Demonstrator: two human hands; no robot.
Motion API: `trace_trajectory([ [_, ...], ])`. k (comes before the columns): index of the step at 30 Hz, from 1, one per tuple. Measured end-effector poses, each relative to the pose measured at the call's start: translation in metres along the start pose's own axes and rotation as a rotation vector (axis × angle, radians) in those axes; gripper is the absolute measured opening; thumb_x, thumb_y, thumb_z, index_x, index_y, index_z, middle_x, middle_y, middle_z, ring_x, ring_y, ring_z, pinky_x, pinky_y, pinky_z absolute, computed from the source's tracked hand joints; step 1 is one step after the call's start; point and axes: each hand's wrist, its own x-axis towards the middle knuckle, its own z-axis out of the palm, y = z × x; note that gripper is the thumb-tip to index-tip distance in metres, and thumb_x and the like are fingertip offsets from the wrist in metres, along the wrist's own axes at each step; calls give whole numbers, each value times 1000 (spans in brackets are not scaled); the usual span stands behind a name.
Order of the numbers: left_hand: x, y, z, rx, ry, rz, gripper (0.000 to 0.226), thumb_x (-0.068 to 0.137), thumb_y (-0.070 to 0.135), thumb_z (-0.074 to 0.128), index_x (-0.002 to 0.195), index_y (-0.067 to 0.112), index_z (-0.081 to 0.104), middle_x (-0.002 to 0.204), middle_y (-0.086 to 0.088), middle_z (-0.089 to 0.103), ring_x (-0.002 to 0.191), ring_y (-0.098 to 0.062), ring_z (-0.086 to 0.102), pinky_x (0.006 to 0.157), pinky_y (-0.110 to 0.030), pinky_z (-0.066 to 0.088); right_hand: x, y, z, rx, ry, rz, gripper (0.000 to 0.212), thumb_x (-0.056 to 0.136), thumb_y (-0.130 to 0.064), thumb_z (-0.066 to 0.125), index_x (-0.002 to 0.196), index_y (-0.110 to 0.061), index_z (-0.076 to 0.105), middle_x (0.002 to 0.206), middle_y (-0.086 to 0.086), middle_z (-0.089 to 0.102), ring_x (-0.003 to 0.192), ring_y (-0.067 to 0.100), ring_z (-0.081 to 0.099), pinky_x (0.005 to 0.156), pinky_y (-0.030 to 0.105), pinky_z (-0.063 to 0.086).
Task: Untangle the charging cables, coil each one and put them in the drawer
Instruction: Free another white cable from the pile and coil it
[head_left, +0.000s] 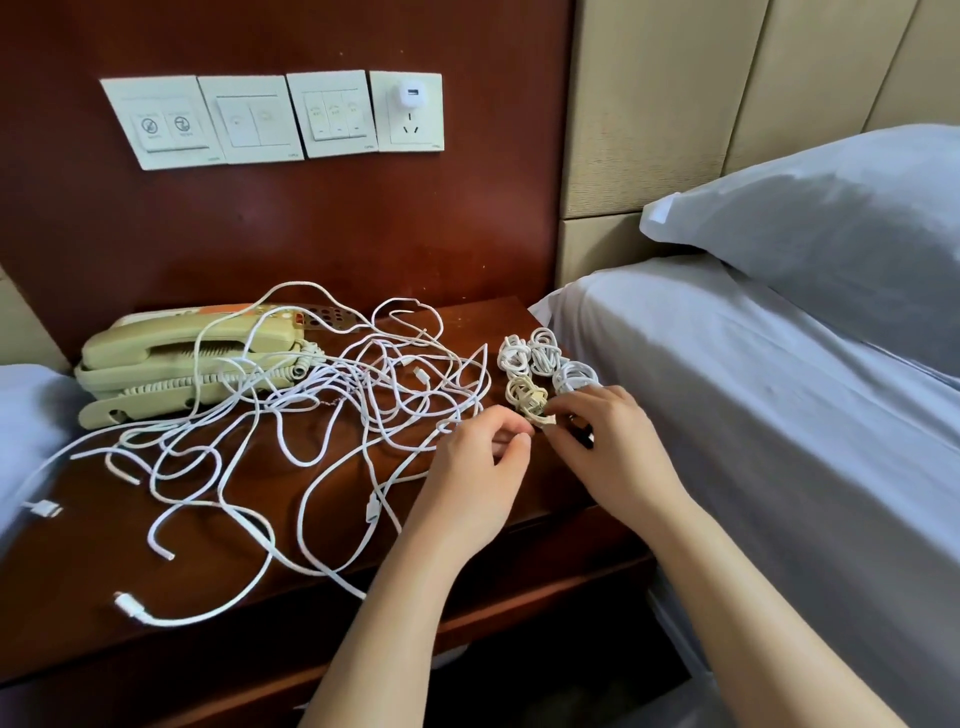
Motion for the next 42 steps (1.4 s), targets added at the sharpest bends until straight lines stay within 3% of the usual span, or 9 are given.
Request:
trace_trajectory([
  [9,-27,-16,-63,177,250,11,13,91,15,53,86,21,63,75,13,61,71,9,54,57,-4,38,-7,-63,27,154,-165,-240,14,89,-16,61,100,-19,68,93,-8,59,83,12,55,71,30,47],
  [14,-47,-42,-100,308,215,-111,7,91,19,54,91,24,59,88,13,60,86,1,56,71,-7,39,-15,-97,46,229,-303,-335,17,92,-16,58,105,-16,68,97,-10,57,75,4,54,67,18,44],
  [18,-63,-56,-125,465,223,-141,9,90,20,55,98,22,60,91,15,54,94,-8,53,80,-22,41,-20,-123,63,187,-391,-402,28,94,-32,55,118,-18,62,110,-7,58,100,10,48,82,22,42],
  [21,-74,-68,-138,546,201,-181,16,91,25,55,107,24,57,109,12,55,106,-9,50,92,-27,41,-21,-138,72,111,-467,-422,44,91,-43,55,129,-20,54,123,-7,52,107,11,39,87,20,36],
  [25,-85,-80,-148,598,197,-260,28,92,29,53,119,21,51,118,8,49,115,-12,44,97,-28,39,-15,-151,87,124,-510,-418,45,91,-37,58,130,-17,53,131,-5,49,116,14,38,96,21,34],
  [30,-83,-91,-159,540,317,-312,21,91,24,54,112,19,56,101,7,46,96,-18,52,84,-27,42,0,-155,112,166,-418,-373,20,92,-18,57,110,-11,64,115,0,61,108,21,49,91,28,40],
  [37,-74,-113,-164,579,404,-196,6,89,24,58,93,20,61,110,6,48,108,-16,47,89,-29,37,21,-153,127,189,-206,-341,5,91,-16,60,89,-14,64,79,-5,63,74,18,60,66,29,42],
  [40,-64,-116,-170,467,443,-55,11,85,18,64,79,23,56,98,9,52,97,-10,51,88,-29,38,26,-150,133,100,-26,-317,10,89,-17,58,84,-20,65,67,-7,65,66,19,61,75,35,42],
  [42,-61,-114,-173,349,481,22,17,84,13,66,76,21,53,89,10,55,89,-2,52,83,-17,38,29,-148,134,103,73,-258,14,89,-19,55,83,-20,67,68,-7,66,71,19,61,88,40,38],
])
